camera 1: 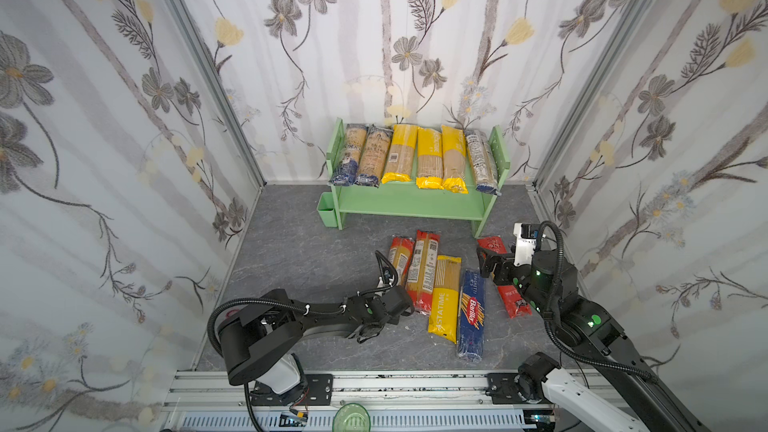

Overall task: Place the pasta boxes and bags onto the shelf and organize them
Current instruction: 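Lift the white-and-red pack upright with the left gripper toward the shelf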

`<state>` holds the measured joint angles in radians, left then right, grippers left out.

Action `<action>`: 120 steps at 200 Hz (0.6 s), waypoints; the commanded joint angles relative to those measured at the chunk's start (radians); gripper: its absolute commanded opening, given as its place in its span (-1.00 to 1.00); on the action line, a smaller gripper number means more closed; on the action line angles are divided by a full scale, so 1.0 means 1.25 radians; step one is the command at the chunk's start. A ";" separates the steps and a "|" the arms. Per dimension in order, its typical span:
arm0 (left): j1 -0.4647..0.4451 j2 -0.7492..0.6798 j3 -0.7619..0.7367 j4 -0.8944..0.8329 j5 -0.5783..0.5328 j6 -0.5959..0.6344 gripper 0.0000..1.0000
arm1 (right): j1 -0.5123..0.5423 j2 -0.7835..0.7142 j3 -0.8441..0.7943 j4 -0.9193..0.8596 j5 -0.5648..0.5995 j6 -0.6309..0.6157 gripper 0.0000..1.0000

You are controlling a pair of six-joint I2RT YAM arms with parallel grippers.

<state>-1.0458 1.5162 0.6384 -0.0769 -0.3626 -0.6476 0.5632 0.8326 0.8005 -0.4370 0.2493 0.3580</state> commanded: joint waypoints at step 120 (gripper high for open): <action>0.146 -0.379 -0.008 -0.119 0.055 0.079 -1.00 | 0.001 0.062 -0.010 0.119 -0.107 0.027 0.99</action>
<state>-0.8959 1.0889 0.6170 -0.3012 -0.2546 -0.5854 0.5632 0.8963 0.7788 -0.3519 0.1352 0.3843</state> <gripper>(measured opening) 0.132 0.996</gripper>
